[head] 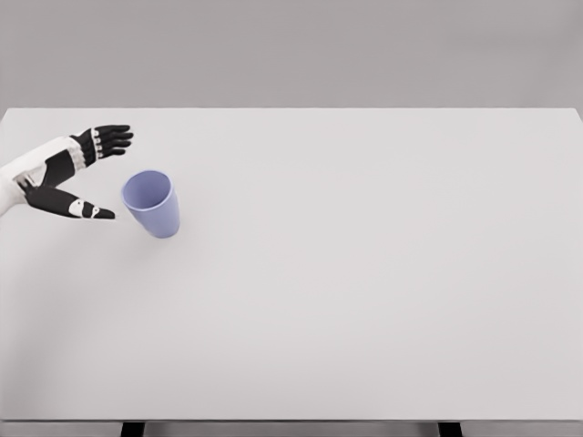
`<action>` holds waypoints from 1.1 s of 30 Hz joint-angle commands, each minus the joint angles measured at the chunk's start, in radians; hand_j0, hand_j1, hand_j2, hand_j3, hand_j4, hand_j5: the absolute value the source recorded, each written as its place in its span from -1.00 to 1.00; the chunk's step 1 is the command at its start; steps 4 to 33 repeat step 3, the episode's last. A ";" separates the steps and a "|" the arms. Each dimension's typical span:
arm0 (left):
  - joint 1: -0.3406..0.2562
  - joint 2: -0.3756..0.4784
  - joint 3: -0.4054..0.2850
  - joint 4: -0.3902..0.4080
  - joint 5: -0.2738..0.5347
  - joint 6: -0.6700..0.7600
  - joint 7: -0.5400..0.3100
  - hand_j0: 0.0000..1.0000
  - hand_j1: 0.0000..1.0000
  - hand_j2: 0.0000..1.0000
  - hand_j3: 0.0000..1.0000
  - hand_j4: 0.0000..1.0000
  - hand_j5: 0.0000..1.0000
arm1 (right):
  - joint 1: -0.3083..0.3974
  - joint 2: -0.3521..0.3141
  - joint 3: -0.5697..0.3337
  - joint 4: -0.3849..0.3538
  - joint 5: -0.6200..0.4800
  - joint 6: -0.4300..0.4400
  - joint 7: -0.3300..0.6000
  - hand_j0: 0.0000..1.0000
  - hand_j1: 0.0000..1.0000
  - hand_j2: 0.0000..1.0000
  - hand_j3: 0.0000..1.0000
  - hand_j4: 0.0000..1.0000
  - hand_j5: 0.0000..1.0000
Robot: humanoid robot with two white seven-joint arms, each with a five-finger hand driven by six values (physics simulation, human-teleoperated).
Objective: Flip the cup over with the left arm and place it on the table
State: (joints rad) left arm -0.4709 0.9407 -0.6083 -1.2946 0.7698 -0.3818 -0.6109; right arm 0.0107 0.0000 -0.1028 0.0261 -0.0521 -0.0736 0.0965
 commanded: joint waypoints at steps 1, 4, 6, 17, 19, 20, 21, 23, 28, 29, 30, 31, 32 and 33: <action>0.000 0.063 0.004 -0.061 0.002 -0.011 0.000 1.00 1.00 1.00 1.00 1.00 1.00 | 0.000 0.000 0.000 0.000 0.000 0.000 0.000 1.00 1.00 1.00 1.00 1.00 1.00; 0.002 0.086 0.002 -0.089 0.002 -0.011 0.000 1.00 1.00 1.00 1.00 1.00 1.00 | 0.000 0.000 0.000 0.000 0.000 0.000 0.000 1.00 1.00 1.00 1.00 1.00 1.00; 0.002 0.086 0.002 -0.089 0.002 -0.011 0.000 1.00 1.00 1.00 1.00 1.00 1.00 | 0.000 0.000 0.000 0.000 0.000 0.000 0.000 1.00 1.00 1.00 1.00 1.00 1.00; 0.002 0.086 0.002 -0.089 0.002 -0.011 0.000 1.00 1.00 1.00 1.00 1.00 1.00 | 0.000 0.000 0.000 0.000 0.000 0.000 0.000 1.00 1.00 1.00 1.00 1.00 1.00; 0.002 0.086 0.002 -0.089 0.002 -0.011 0.000 1.00 1.00 1.00 1.00 1.00 1.00 | 0.000 0.000 0.000 0.000 0.000 0.000 0.000 1.00 1.00 1.00 1.00 1.00 1.00; 0.002 0.086 0.002 -0.089 0.002 -0.011 0.000 1.00 1.00 1.00 1.00 1.00 1.00 | 0.000 0.000 0.000 0.000 0.000 0.000 0.000 1.00 1.00 1.00 1.00 1.00 1.00; 0.002 0.086 0.002 -0.089 0.002 -0.011 0.000 1.00 1.00 1.00 1.00 1.00 1.00 | 0.000 0.000 0.000 0.000 0.000 0.000 0.000 1.00 1.00 1.00 1.00 1.00 1.00; 0.002 0.086 0.002 -0.089 0.002 -0.011 0.000 1.00 1.00 1.00 1.00 1.00 1.00 | 0.000 0.000 0.000 0.000 0.000 0.000 0.000 1.00 1.00 1.00 1.00 1.00 1.00; 0.002 0.086 0.002 -0.089 0.002 -0.011 0.000 1.00 1.00 1.00 1.00 1.00 1.00 | 0.000 0.000 0.000 0.000 0.000 0.000 0.000 1.00 1.00 1.00 1.00 1.00 1.00; 0.002 0.086 0.002 -0.089 0.002 -0.011 0.000 1.00 1.00 1.00 1.00 1.00 1.00 | 0.000 0.000 0.000 0.000 0.000 0.000 0.000 1.00 1.00 1.00 1.00 1.00 1.00; 0.002 0.086 0.002 -0.089 0.002 -0.011 0.000 1.00 1.00 1.00 1.00 1.00 1.00 | 0.000 0.000 0.000 0.000 0.000 0.000 0.000 1.00 1.00 1.00 1.00 1.00 1.00; 0.002 0.086 0.002 -0.089 0.002 -0.011 0.000 1.00 1.00 1.00 1.00 1.00 1.00 | 0.000 0.000 0.000 0.000 0.000 0.000 0.000 1.00 1.00 1.00 1.00 1.00 1.00; 0.002 0.086 0.002 -0.089 0.002 -0.011 0.000 1.00 1.00 1.00 1.00 1.00 1.00 | 0.000 0.000 0.000 0.000 0.000 0.000 0.000 1.00 1.00 1.00 1.00 1.00 1.00; 0.002 0.086 0.002 -0.089 0.002 -0.011 0.000 1.00 1.00 1.00 1.00 1.00 1.00 | 0.000 0.000 0.000 0.000 0.000 0.000 0.000 1.00 1.00 1.00 1.00 1.00 1.00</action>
